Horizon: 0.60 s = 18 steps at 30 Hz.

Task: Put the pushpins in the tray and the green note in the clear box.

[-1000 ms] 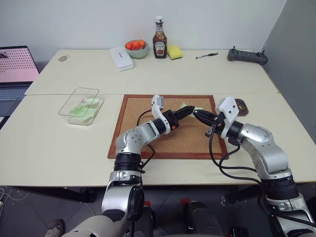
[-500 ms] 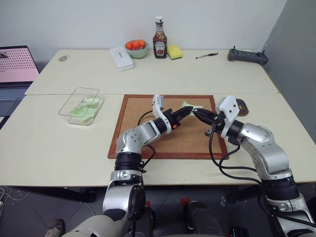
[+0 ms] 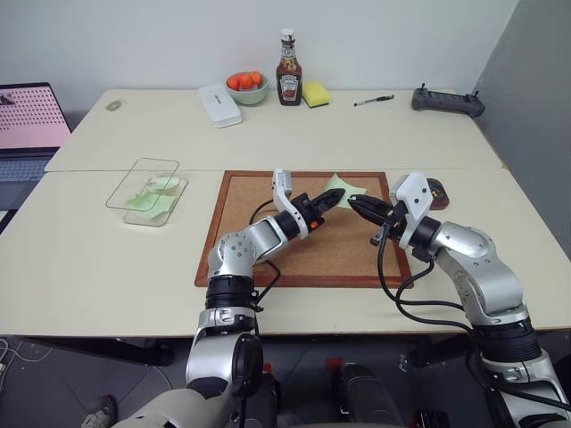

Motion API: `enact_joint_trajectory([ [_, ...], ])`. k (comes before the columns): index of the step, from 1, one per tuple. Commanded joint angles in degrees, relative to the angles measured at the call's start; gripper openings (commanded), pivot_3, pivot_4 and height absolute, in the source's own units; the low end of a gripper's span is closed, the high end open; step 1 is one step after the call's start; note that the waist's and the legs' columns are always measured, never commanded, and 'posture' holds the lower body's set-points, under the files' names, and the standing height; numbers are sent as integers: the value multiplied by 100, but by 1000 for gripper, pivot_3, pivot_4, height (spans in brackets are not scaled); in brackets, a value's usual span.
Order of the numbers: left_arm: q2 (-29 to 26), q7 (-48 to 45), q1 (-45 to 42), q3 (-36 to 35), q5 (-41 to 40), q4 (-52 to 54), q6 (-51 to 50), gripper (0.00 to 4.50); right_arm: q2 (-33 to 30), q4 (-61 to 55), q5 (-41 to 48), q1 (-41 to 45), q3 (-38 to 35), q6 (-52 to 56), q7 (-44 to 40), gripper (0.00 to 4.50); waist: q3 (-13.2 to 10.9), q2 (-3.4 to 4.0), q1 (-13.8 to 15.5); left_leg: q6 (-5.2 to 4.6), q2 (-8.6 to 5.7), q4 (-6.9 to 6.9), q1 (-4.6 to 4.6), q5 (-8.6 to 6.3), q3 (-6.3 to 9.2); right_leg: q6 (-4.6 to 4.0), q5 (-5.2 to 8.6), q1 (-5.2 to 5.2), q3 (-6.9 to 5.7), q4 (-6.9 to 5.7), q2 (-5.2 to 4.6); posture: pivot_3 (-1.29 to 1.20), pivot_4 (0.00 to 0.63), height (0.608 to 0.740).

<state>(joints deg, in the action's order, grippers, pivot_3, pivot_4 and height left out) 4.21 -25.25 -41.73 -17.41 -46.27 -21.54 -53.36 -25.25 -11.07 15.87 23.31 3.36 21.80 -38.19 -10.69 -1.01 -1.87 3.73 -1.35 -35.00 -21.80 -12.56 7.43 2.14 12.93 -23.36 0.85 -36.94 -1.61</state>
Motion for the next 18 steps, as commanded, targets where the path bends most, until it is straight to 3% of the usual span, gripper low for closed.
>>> enact_joint_trajectory([
  [1, -57, -86, 89, 190, 21, 306, 31, 33, 176, -232, 307, 68, -250, 147, 148, 0, 0, 0, -2, 0, 1, 0, 0, 0, 0, 0, 0, 0, 0, 0, 0, 0, 150, 740],
  [18, -450, -288, 205, 432, 319, 317, 440, 33, 420, -357, 750, 56, -743, 592, 780, 0, 0, 0, 0, 0, 0, 0, 0, 0, 0, 0, 0, -1, 1, 0, 0, 0, 150, 740],
])
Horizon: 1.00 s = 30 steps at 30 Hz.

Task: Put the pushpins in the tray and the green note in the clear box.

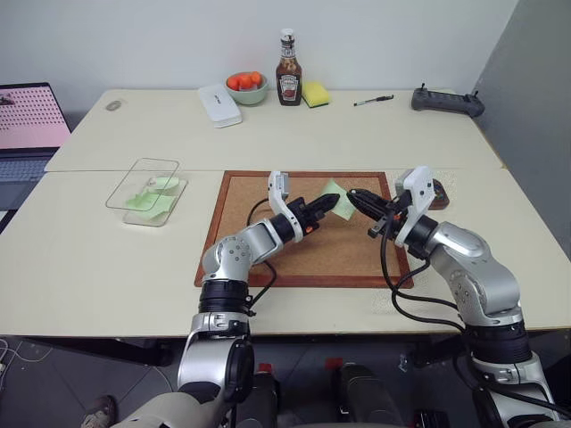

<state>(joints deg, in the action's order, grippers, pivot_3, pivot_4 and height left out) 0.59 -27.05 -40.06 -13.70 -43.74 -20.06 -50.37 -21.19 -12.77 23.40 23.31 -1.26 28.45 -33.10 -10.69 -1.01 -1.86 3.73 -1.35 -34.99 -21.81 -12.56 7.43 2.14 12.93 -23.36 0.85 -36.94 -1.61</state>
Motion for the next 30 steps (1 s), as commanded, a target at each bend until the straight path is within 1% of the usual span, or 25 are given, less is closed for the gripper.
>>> enact_joint_trajectory([
  [1, -126, -122, 37, 68, 80, 188, 162, 33, -15, -128, -125, 56, -314, -153, 391, 0, 0, 0, 0, 0, 0, 0, 0, 0, 0, 0, 0, 0, 0, 0, 0, 0, 150, 740],
  [5, -381, -234, 84, 210, 293, 329, 321, 33, -333, 543, -1175, 69, -216, -639, 1057, 0, 0, 0, 0, 0, 0, 0, 0, 0, -2, 0, 0, 0, 0, 0, 0, 0, 150, 740],
  [6, -441, -257, 99, 224, 337, 361, 365, 33, -378, 836, -1436, 110, -225, -676, 1338, 0, 0, 0, 0, 0, 0, 0, 0, 0, -3, 0, 0, 0, 1, 0, 0, 0, 150, 740],
  [12, -620, -288, 110, 283, 493, 429, 543, 33, -323, 2296, -2140, 672, -312, -1031, 2285, 0, 0, 0, -15, 0, 0, 1, -1, 0, -10, -1, 0, -6, 9, -2, 0, 0, 150, 740],
  [18, -647, -286, 42, 315, 599, 516, 685, 33, -154, 3915, -2536, 1467, -254, -1335, 2938, 0, -1, 0, -13, -1, 1, 1, -4, 1, -18, -1, -2, -12, 15, -4, 1, 0, 150, 740],
  [21, -643, -267, 29, 337, 605, 593, 713, 33, -77, 4632, -2508, 1781, -326, -1431, 3028, 0, -1, 0, -6, -1, 2, 1, -5, 1, -18, -2, -3, -12, 15, -3, 1, 0, 150, 740],
  [26, -644, -249, 57, 360, 611, 694, 725, 33, -40, 5395, -2392, 2076, -425, -1619, 3085, 0, -1, 0, -7, -1, -2, 1, -9, 1, -23, -2, -3, -13, 20, -1, -2, 0, 150, 740],
  [28, -644, -241, 69, 364, 611, 718, 726, 0, -38, 5535, -2348, 2141, -472, -1696, 3093, 576, -1, 0, -8, -1, -2, 0, -8, 1, -22, -1, -3, -13, 18, -1, -2, 0, 150, 740],
  [30, -645, -234, 75, 365, 612, 729, 730, 0, -43, 5590, -2342, 2188, -505, -1747, 3088, 933, -1, 0, -11, -1, 0, 0, -8, 1, -19, -1, -3, -13, 16, -3, 0, 0, 150, 740],
])
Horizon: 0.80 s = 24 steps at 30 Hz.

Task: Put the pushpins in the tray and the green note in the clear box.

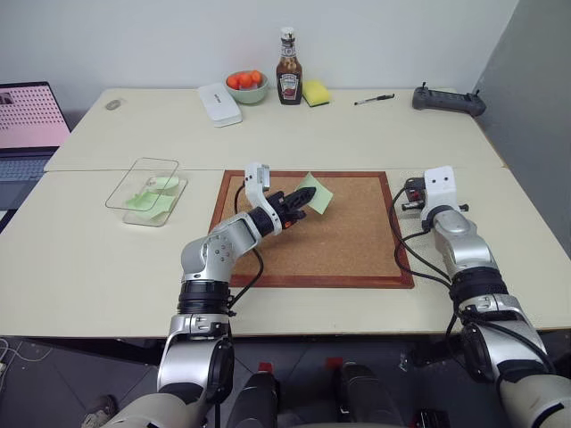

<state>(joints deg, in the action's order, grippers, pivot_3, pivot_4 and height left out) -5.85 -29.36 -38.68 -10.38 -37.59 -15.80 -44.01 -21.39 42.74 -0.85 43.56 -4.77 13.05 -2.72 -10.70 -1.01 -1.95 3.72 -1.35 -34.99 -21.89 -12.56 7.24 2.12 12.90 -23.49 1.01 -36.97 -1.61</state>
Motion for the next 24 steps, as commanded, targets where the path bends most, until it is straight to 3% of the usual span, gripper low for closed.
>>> enact_joint_trajectory([
  [1, -3, 2, -58, 31, -1, 307, 98, 0, -23, 39, 83, 175, -171, -214, 37, 1152, 0, 0, -3, 0, 0, 0, 0, 0, 0, 0, 0, 0, 0, 0, 0, 0, 150, 740],
  [11, -15, 6, -78, 23, 19, 250, 163, 0, -30, -378, 250, 117, -386, -169, 11, 3225, 0, 0, -27, 0, 0, 0, 0, 0, -2, 0, 0, 0, 2, -1, 1, 0, 150, 740],
  [15, -57, 56, -144, -8, 91, 234, 290, 0, -64, -989, 363, -61, -495, -85, -12, 4247, 0, 0, -33, 0, 0, 0, 0, 0, -1, 1, 0, 0, 2, -1, 1, 0, 150, 740],
  [21, -505, 247, -371, -50, 379, 512, 453, 0, -98, -2529, 668, -623, -371, 110, -723, 4336, 0, 0, -44, 0, 1, 0, -1, 0, 3, 1, 0, 0, -2, 0, 1, 0, 150, 740],
  [24, -1051, 438, -316, -104, 623, 899, 361, 0, -105, -3501, 1126, -963, 3, 217, -1806, 4336, 0, 0, -96, 0, 2, 1, 1, 0, 1, 1, 0, -1, 1, -1, 1, 0, 150, 740],
])
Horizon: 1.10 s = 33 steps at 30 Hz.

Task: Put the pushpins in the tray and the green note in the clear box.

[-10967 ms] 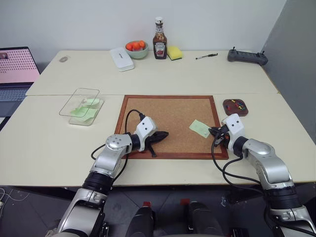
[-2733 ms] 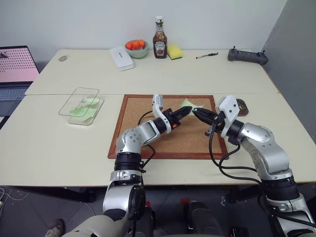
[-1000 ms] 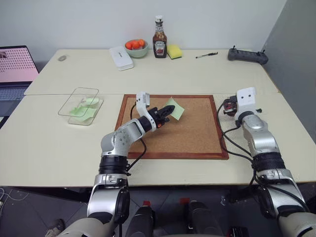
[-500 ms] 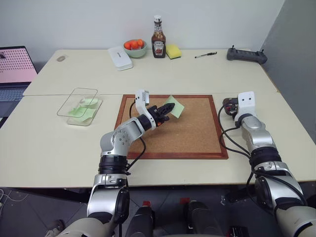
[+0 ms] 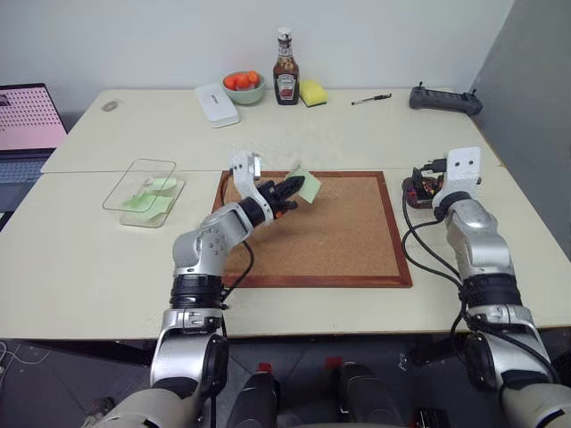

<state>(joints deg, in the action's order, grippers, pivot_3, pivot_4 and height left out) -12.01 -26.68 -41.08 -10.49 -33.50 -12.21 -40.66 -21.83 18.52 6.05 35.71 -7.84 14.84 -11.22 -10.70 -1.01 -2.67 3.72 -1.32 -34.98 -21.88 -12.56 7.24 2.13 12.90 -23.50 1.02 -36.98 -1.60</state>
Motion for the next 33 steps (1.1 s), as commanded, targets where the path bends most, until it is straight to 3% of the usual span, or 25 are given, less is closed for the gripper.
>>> enact_joint_trajectory([
  [1, -618, 230, -43, -135, 278, 641, -12, 0, -89, -1380, 537, -291, 468, 69, -1289, 4336, 0, 1, -54, 0, 3, 1, 1, 0, 1, 0, 0, 0, 0, 0, 3, 0, 150, 740],
  [4, -1284, 445, 70, -418, 511, 628, -62, 0, -196, -2295, 885, -633, 1073, 42, -2405, 4336, -1, 2, -78, 0, 10, 2, 7, 0, 3, 0, 0, -1, -1, -2, 12, 0, 150, 740],
  [11, -2746, 336, 181, -557, 1278, -261, 427, 0, -169, -2758, 989, -331, 1912, 551, -3257, 4336, -4, -2, -55, 0, 12, 0, 7, 0, 18, 0, 1, -1, -11, -4, 17, 0, 150, 740],
  [16, -3065, 140, 6, -666, 1417, -1131, 816, 0, -181, -2741, 1054, 44, 2159, 836, -3684, 4336, -5, -4, 58, 1, 7, 2, -6, 0, 30, -2, 1, -5, -21, 4, 11, 0, 150, 740],
  [24, -3178, 354, -284, -495, 2041, -2475, 1645, 0, -67, -2628, 934, 254, 2189, 958, -3699, 4336, -7, -10, 88, 2, 7, 3, -15, -1, 30, -2, 1, -15, -21, 2, 7, 0, 150, 740],
  [33, -3161, 172, -511, -543, 2104, -2893, 1810, 1687, -42, -2594, 833, 286, 2127, 956, -3588, 4352, -7, -10, 84, 2, 7, 2, -17, -1, 30, -2, 0, -18, -22, -1, 7, 0, 150, 740],
])
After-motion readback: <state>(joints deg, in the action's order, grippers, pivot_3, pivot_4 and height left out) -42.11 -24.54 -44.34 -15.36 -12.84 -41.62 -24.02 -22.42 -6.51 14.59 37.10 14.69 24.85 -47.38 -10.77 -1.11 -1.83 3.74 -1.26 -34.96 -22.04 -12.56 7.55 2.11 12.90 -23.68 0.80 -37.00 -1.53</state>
